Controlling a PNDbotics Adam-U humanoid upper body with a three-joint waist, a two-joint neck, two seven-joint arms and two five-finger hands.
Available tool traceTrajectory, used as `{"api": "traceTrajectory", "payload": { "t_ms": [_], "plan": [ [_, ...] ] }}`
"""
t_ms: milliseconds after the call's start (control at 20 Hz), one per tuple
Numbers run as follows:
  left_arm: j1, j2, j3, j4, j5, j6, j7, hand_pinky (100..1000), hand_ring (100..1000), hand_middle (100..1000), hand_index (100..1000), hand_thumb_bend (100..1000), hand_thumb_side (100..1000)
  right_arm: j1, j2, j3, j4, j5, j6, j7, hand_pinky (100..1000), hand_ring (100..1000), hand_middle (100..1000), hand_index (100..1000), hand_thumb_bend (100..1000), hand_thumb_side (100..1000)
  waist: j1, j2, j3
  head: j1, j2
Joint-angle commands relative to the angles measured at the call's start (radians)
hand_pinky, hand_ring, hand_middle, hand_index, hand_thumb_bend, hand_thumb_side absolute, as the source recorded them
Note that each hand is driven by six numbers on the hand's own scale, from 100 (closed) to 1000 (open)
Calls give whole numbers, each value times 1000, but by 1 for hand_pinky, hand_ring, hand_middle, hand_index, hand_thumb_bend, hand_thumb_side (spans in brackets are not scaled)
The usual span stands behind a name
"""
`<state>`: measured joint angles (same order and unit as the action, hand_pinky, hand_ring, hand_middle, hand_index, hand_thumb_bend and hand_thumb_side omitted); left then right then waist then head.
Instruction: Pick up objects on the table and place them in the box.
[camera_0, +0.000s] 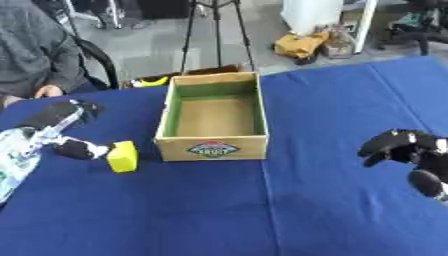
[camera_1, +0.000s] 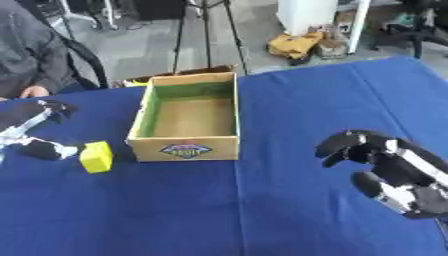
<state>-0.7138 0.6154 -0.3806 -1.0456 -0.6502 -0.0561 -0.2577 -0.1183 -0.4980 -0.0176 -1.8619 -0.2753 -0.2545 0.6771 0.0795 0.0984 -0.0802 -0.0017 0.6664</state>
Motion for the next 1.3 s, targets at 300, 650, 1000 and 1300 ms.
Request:
{"api": "traceTrajectory", "payload": {
  "t_ms": [300, 650, 1000, 1300],
  "plan": [
    [-83, -51, 96, 198, -103, -114, -128, 758, 689, 697, 883, 499, 360, -10, -24, -5, -15, -2, 0, 3, 712, 789, 748, 796, 289, 576, 1, -13, -6, 2, -3],
    [-107, -72, 155, 238, -133, -173, -254, 757, 686, 691, 879, 494, 363, -9, -23, -6, -14, -1, 2, 4, 712, 789, 748, 796, 288, 577, 4, -13, -7, -2, -2],
    [-116, -81, 178, 173, -94, -129, -387, 752, 670, 674, 866, 467, 367, -11, -23, -6, -14, 2, 3, 5, 712, 789, 748, 796, 287, 579, 8, -7, -13, 0, -6],
    [-118, -84, 189, 124, -78, -89, -502, 751, 663, 663, 857, 460, 362, -12, -22, -7, -14, 5, 3, 7, 712, 789, 748, 796, 287, 580, 10, -5, -18, -1, -7]
  ]
}}
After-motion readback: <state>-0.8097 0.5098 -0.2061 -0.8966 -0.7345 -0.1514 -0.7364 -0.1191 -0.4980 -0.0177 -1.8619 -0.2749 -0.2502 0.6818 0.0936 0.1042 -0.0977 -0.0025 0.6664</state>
